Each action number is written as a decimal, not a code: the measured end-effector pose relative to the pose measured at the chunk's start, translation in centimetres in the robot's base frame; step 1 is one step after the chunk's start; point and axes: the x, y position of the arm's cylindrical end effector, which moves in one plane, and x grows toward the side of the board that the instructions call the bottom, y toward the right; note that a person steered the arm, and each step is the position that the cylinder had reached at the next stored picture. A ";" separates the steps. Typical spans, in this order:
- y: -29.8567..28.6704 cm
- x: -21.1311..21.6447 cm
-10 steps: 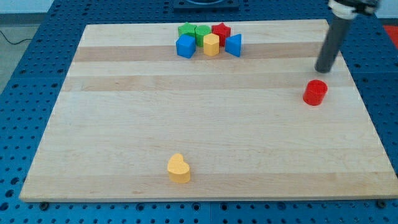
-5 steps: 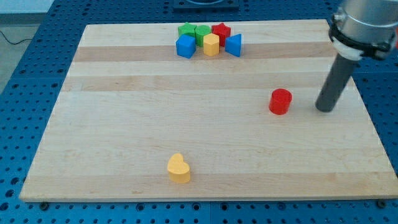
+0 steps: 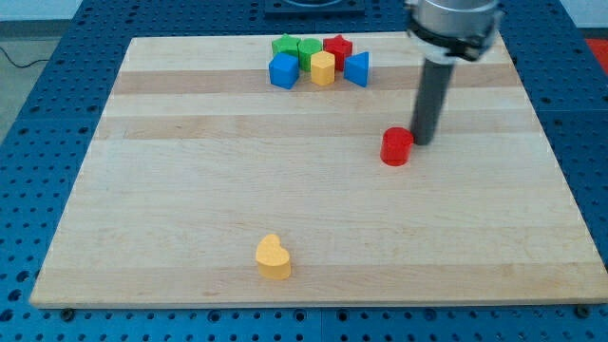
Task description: Place the red circle under the yellow hexagon
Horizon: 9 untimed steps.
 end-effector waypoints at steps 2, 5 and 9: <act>-4.1 2.9; -10.9 -2.8; -13.1 -6.4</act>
